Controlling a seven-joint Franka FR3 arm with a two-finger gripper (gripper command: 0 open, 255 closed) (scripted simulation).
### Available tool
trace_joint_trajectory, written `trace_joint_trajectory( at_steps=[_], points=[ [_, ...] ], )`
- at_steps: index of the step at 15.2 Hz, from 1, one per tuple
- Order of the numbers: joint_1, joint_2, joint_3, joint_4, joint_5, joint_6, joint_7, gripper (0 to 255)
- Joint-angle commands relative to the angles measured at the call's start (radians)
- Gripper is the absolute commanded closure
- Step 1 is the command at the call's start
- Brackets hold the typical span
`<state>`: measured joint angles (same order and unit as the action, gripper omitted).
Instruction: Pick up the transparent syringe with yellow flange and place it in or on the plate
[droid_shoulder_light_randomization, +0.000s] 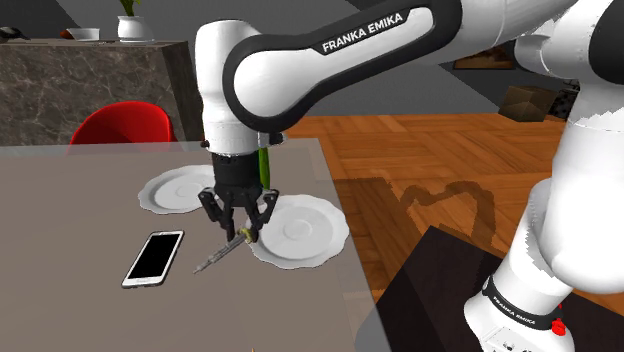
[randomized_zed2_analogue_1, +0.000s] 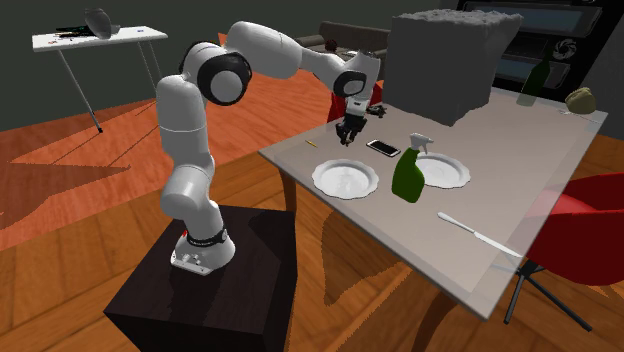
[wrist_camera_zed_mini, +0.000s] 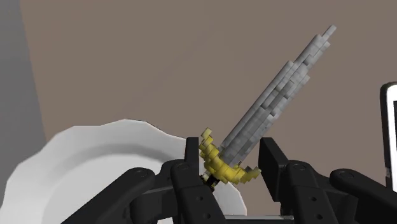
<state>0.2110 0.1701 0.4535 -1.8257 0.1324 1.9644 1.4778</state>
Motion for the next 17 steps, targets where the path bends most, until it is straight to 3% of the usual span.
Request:
trace_joint_trajectory(
  at_steps=[1,12,17],
  points=[
    [-0.032,-0.055,-0.013,-0.064,0.028,0.006,-0.056,255],
    [-0.169,-0.257,-0.140,-0.276,0.094,-0.025,-0.346,255],
    [-0.167,-0.234,-0.137,-0.320,0.094,0.041,-0.353,255]
  ],
)
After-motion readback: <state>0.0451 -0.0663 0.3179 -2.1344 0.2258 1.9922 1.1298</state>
